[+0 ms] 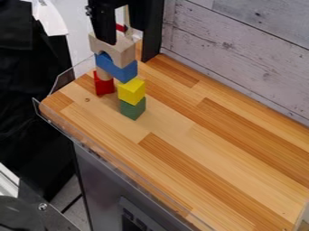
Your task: Put the arch to the table to the right
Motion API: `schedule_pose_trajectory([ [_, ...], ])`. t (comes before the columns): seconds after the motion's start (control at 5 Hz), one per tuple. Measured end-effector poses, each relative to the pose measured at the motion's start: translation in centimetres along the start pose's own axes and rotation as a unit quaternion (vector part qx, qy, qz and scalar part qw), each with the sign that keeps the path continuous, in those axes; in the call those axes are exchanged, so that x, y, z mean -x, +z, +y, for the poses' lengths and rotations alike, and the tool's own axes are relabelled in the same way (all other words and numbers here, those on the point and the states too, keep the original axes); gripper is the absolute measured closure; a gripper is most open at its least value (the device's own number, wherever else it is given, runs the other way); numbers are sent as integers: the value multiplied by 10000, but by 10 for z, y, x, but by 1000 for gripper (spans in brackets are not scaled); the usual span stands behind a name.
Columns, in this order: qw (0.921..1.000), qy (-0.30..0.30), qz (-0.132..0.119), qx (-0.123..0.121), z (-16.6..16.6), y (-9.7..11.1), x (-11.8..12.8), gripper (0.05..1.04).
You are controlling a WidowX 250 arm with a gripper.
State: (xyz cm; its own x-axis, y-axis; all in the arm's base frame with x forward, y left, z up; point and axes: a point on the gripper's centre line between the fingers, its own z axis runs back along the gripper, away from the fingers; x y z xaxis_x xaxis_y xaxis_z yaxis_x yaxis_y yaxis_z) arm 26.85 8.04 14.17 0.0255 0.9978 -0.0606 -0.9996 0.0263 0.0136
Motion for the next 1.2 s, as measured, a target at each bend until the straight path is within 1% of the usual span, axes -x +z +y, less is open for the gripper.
schedule_pose_trajectory([
  [0.2,9998,112,45,188,-5,3,-11,85],
  [0.4,9995,234,121,182,-8,-3,-20,85],
  [0.6,9992,303,235,90,-11,-14,-26,85],
  [1.0,9987,351,350,-99,-11,-27,-27,85],
  [1.2,9985,358,360,-179,-11,-31,-28,121],
])
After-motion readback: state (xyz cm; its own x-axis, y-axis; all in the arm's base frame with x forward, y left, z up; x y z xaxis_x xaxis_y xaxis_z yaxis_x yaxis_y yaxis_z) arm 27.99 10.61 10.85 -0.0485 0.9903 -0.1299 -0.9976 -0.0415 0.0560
